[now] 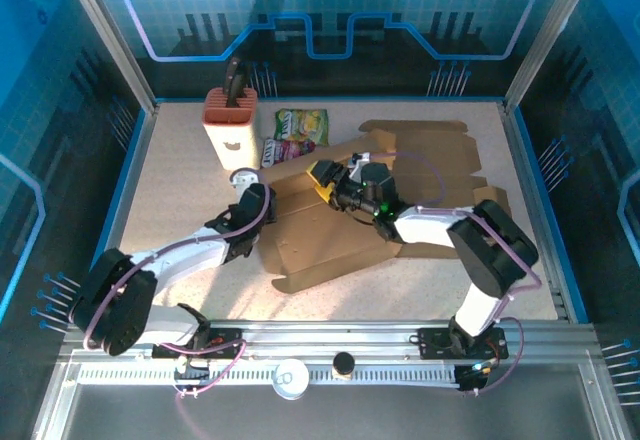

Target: Fold the paper box

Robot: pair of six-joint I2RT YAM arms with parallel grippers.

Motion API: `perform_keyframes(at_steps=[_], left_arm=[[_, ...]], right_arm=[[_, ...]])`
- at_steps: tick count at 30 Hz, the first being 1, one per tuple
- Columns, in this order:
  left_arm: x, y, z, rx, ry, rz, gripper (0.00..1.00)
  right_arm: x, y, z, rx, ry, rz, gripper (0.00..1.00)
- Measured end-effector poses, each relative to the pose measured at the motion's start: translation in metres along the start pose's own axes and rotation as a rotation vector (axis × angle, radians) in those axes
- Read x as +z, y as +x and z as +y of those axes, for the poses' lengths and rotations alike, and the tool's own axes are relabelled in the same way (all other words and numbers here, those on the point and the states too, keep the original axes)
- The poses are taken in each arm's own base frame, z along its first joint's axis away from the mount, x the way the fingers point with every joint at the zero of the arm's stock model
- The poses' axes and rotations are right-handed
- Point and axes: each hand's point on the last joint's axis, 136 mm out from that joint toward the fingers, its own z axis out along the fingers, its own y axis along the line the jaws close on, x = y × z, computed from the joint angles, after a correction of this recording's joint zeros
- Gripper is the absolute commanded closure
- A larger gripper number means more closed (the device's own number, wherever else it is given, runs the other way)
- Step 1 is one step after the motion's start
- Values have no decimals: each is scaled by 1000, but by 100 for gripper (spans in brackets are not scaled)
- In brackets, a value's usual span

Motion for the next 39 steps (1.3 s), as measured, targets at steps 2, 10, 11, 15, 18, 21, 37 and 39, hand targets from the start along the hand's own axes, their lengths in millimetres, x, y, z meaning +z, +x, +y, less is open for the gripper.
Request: perform_keyframes(at_steps=[2,10,11,15,18,21,37,39], left_arm=[[-5,-6,-5,-12,31,-13,100],[-7,-17,-12,-50,123,25,100],[-7,-19,-13,-51,134,32,100],[-8,-34,-21,-76,198,47,100],[-9,-50,-24,-112,260,58,100],[-13,-70,-28,-147,330,67,100],[-21,-89,-66,-190,651,225,100],[-21,-89,-66,-191,650,225,100]], right_arm=[[-17,-5,23,-37,-16,-11,19],[-92,-38,73,-182,15,-85,12],[-101,-44,78,-204,29,-96,11],[-145,-71,105,-301,45,-153,15],[-188,-98,123,-371,51,-234,24],[-231,-123,138,-439,41,-318,32],[-260,-121,160,-548,-46,-209,28],[-263,-110,165,-525,-23,-235,27]])
